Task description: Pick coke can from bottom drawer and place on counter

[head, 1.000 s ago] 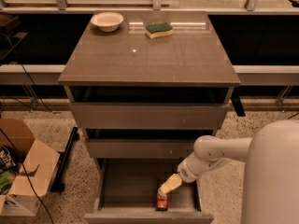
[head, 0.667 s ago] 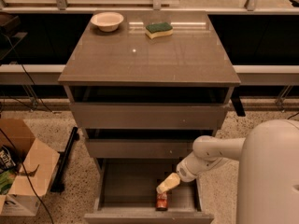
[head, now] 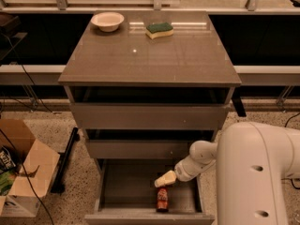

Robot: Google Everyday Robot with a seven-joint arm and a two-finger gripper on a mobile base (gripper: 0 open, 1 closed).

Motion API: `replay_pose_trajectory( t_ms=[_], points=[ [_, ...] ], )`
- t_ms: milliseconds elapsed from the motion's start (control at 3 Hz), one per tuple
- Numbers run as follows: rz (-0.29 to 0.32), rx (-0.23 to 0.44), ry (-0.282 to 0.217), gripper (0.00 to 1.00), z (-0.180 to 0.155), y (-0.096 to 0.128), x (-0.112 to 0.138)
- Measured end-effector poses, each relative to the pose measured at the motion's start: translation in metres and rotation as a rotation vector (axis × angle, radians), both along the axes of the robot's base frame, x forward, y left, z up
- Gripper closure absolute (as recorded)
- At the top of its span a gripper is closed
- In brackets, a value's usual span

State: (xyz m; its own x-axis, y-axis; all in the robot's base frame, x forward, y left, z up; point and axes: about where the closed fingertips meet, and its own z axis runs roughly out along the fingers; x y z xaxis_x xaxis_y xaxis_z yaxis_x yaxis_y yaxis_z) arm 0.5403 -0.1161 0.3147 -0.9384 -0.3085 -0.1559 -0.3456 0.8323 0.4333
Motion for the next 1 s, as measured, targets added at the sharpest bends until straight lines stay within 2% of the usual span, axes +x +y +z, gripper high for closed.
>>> replay_pose_trajectory(
  t_ms=[333,1000],
  points=[
    [-0.086,0.016,0.048,0.00,-0.037,-0.001,0.010],
    [-0.198,0.062,0.166,0.00,-0.105,0.009,0.012]
  ],
)
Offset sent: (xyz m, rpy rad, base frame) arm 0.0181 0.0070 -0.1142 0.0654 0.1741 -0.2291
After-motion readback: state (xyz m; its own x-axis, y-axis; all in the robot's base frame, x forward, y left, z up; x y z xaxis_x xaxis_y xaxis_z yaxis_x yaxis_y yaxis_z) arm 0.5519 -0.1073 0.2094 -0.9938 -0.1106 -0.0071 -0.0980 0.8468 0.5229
